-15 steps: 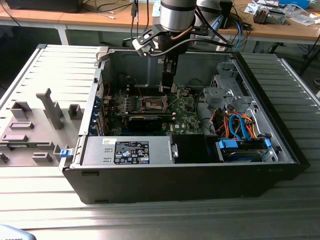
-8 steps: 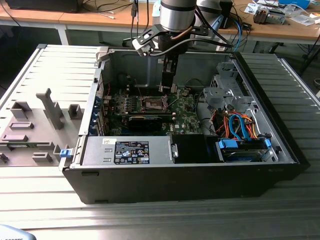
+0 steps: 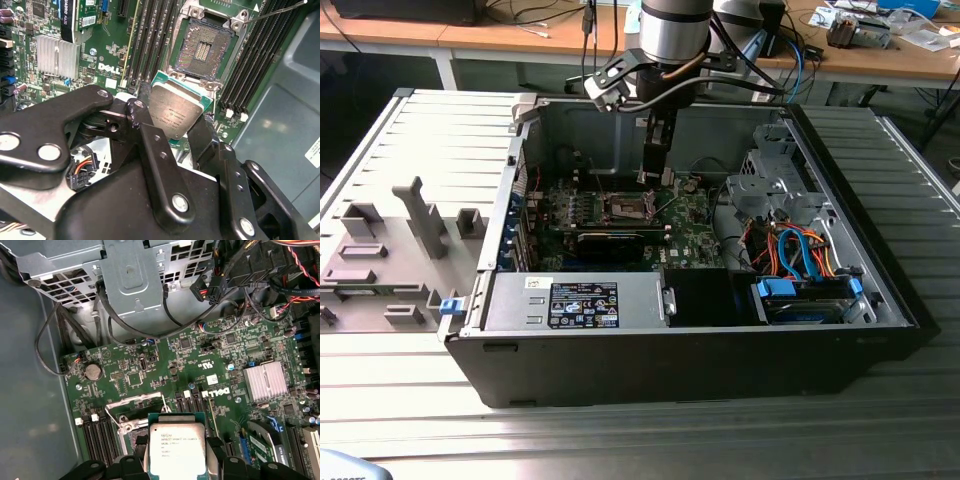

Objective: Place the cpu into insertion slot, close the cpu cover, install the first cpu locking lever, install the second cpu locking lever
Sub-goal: 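Place the cpu into insertion slot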

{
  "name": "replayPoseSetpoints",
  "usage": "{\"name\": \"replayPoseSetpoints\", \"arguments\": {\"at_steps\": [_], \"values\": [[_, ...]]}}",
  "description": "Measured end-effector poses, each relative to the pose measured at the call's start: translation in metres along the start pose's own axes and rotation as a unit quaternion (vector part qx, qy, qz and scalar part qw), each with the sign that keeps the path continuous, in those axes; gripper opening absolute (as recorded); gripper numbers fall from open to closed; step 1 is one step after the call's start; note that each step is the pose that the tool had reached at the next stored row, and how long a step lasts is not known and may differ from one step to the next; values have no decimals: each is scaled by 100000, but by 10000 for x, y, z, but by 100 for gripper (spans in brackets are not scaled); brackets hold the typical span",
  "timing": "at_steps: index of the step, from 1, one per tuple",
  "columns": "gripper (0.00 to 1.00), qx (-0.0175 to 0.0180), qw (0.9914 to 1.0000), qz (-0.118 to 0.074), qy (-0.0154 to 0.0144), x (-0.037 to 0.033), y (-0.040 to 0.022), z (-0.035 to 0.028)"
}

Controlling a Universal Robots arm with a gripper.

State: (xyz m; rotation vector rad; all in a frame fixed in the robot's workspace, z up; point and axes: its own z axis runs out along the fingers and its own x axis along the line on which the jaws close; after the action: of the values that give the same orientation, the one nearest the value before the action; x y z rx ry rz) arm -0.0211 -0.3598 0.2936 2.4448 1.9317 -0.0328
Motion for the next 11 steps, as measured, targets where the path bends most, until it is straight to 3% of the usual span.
{"name": "replayPoseSetpoints", "arguments": {"at_steps": [11], "values": [[54,21,99997,716,-3,0,0,1]]}}
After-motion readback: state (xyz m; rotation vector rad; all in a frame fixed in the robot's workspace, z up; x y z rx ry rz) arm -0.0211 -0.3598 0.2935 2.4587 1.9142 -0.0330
